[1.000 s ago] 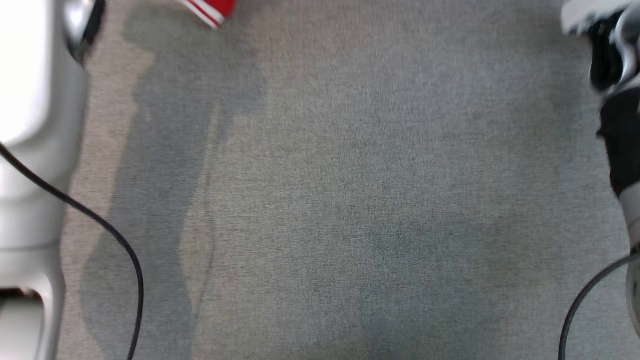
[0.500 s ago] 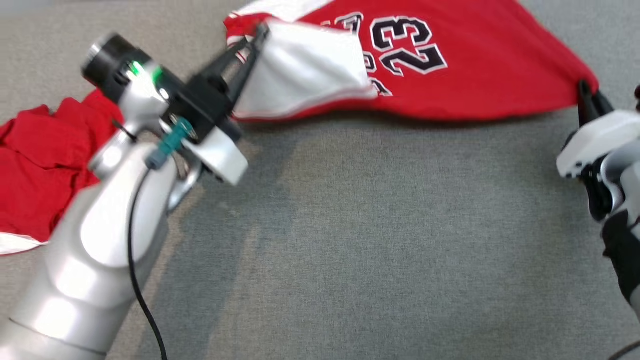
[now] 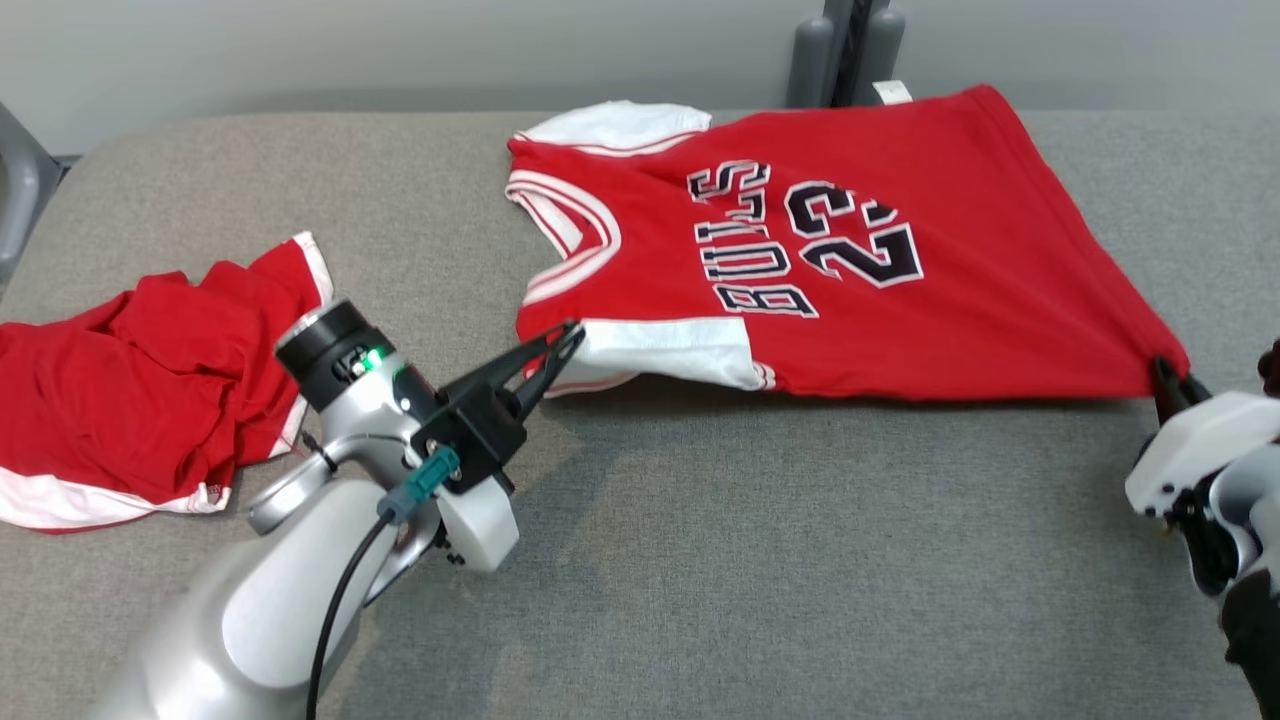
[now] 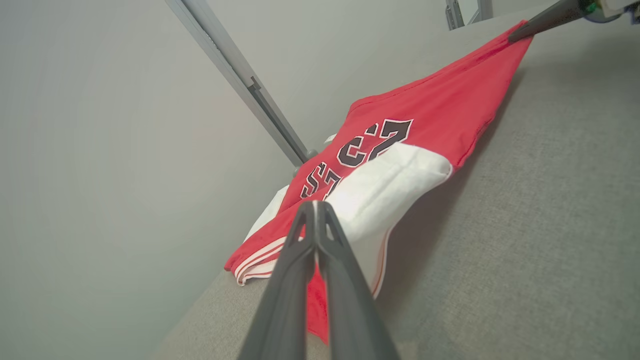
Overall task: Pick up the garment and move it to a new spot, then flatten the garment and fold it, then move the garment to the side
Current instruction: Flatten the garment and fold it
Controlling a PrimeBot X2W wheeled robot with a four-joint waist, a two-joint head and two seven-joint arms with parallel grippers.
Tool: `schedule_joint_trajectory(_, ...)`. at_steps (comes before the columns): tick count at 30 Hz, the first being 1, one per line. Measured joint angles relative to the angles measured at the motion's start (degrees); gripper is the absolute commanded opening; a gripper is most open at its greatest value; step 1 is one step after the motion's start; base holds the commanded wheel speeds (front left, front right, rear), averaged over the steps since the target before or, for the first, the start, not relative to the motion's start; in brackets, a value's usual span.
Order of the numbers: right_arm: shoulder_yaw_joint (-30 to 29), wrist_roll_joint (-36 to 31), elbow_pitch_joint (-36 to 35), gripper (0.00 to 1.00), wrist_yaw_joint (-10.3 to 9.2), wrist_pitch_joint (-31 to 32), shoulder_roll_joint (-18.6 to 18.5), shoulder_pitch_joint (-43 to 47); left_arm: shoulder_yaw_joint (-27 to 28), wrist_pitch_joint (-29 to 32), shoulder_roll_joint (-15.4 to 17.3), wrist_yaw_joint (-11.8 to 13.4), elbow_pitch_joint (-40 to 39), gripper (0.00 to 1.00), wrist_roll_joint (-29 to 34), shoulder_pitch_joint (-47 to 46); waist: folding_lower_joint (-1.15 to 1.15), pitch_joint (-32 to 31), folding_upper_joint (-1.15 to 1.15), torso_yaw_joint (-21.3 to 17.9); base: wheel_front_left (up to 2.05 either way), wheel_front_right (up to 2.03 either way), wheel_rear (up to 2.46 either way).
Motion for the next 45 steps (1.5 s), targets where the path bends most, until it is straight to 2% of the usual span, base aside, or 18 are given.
schedule_joint_trajectory(9,4.1,5.3,-2.1,0.0,0.0,1.0,-0.8,7.6,-1.9,0.0,1.7,0.0,-1.0,0.0,0.2,7.0,0.0,-5.3,0.0,-0.3,0.0,0.0,0.0)
schedule_joint_trajectory(16,4.5,11.8,-4.5,0.0,0.0,1.4,-0.6,12.9,-2.5,0.0,2.8,0.0,-2.3,0.0,1.0,12.5,0.0,-9.2,0.0,-1.2,0.0,0.0,0.0)
schedule_joint_trajectory(22,7.0,12.6,-5.8,0.0,0.0,0.9,-1.0,16.2,-5.1,0.0,4.1,0.0,-1.2,0.0,1.5,16.1,0.0,-11.4,0.0,-1.7,0.0,0.0,0.0)
schedule_joint_trajectory(33,9.5,13.8,-7.6,0.0,0.0,4.4,-2.5,18.8,-9.9,0.0,8.0,0.0,-0.2,0.0,-2.7,18.7,0.0,-12.8,0.0,-3.0,0.0,0.0,0.0)
schedule_joint_trajectory(38,10.1,13.8,-9.3,0.0,0.0,4.9,-3.3,19.1,-13.2,0.0,9.9,0.0,-0.3,0.0,-4.3,19.4,0.0,-13.1,0.0,-3.2,0.0,0.0,0.0)
schedule_joint_trajectory(45,9.6,14.1,-10.6,0.0,0.0,4.5,-3.8,20.2,-21.6,0.0,12.9,0.0,-0.9,0.0,-8.8,18.4,0.0,-13.2,0.0,-2.6,0.0,0.0,0.0)
